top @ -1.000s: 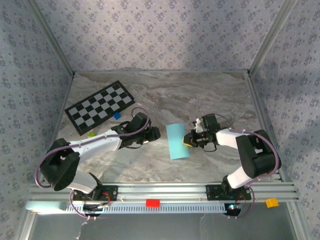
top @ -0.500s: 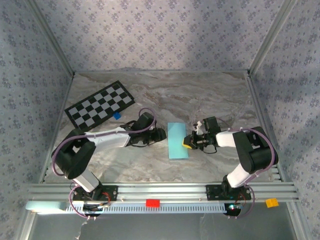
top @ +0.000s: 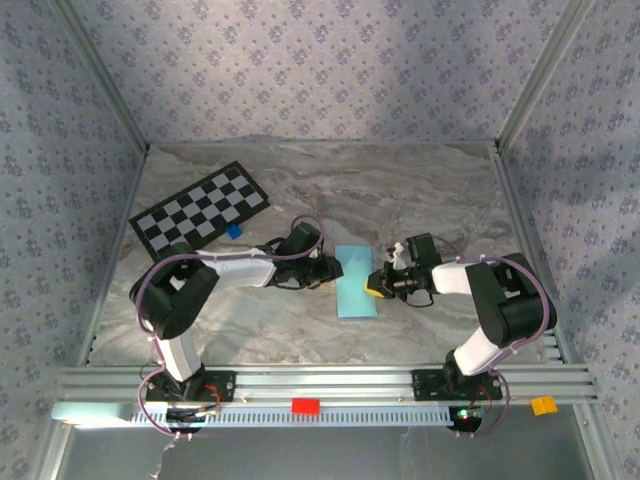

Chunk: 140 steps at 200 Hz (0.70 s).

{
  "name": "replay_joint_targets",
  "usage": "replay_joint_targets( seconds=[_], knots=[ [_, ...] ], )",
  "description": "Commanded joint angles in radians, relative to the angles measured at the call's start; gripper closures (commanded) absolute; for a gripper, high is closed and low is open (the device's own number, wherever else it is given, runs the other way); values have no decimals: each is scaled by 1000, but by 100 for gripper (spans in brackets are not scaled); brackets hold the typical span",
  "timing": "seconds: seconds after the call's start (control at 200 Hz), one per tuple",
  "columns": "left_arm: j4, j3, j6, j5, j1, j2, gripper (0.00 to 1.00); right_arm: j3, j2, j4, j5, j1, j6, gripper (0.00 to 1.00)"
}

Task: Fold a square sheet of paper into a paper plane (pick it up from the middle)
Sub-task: Third fold the triangle at the center of the table.

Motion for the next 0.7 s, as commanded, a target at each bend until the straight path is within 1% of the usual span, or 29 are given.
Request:
replay_joint_targets(
  seconds=[0.0,0.145,0.25,0.425,0.565,0.695],
  knots=[
    [0,31,-15,14,-13,29,62,-25,52,-39,95,9,-1,92],
    [4,34,-19,19,-23,52,63,-20,48,-50,101,8,-7,92],
    [17,33,-25,28,-28,64,66,-20,47,-51,102,5,-5,92],
    [24,37,-28,32,-30,82,68,-18,44,-58,98,4,-8,92],
    [28,35,-30,34,-30,83,70,-16,35,-59,98,3,-6,92],
    [33,34,-35,36,-31,75,73,-12,26,-64,97,2,-7,92]
  ],
)
